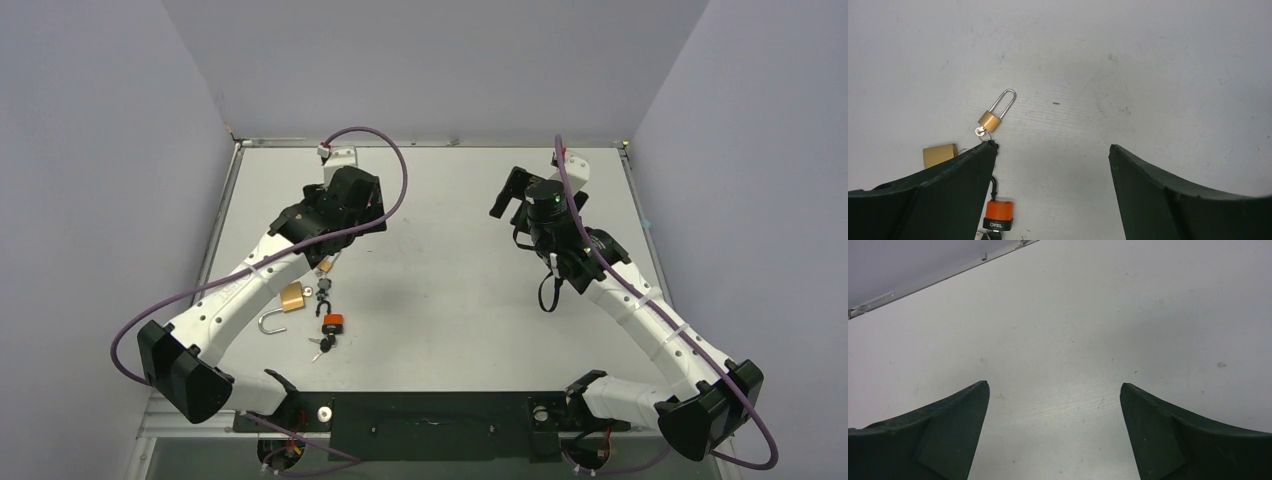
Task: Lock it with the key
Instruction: Pick up the lock from the center of the board.
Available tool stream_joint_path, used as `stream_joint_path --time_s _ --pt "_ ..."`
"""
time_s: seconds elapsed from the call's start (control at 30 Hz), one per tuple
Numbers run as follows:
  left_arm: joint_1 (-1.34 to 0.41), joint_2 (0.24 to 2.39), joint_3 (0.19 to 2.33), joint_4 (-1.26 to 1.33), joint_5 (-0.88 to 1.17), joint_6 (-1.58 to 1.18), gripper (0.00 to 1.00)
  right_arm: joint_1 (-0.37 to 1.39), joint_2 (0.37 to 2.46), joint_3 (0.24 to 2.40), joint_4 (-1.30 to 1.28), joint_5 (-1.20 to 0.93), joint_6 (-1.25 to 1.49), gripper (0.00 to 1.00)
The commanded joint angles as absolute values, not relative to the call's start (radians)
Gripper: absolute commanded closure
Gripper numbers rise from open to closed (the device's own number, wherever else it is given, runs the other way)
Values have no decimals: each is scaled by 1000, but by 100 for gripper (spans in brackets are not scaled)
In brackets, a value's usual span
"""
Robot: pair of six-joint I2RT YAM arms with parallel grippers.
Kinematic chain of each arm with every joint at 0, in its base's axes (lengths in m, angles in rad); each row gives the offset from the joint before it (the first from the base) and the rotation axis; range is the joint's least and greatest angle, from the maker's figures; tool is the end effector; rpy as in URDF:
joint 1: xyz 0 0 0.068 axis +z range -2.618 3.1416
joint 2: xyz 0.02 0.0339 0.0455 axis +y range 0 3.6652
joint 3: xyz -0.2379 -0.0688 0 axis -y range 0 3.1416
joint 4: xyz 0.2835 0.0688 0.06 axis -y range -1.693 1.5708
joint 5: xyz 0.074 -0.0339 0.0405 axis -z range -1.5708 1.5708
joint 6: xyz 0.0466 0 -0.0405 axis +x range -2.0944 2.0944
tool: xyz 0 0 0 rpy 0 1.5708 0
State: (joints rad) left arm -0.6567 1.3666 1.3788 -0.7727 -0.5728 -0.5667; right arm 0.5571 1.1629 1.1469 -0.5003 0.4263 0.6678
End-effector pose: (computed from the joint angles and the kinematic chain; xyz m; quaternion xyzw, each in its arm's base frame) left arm 0.2819 -0.1854 0.3319 -0.0716 0.8857 -0.0046 0.4586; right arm 0.2744 0.1482 0.3299 0.1530 0.8375 0.1331 0.5075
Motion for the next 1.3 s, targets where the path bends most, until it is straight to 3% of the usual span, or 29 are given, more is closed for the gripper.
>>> stream_joint_path --time_s 0.0,0.53,0.9,1.27 --pt "-613 1337 1351 -792 -551 -628 18 562 1157 1147 -454 416 673 0" --pt "-323 1339 1002 -679 -328 -761 20 562 1186 1113 -414 322 666 1" --pt "-345 1275 788 -643 -242 -932 20 562 1179 1053 -397 315 674 1" --pt "-456 1318 734 -639 -276 -983 20 562 1164 1028 -394 315 679 1"
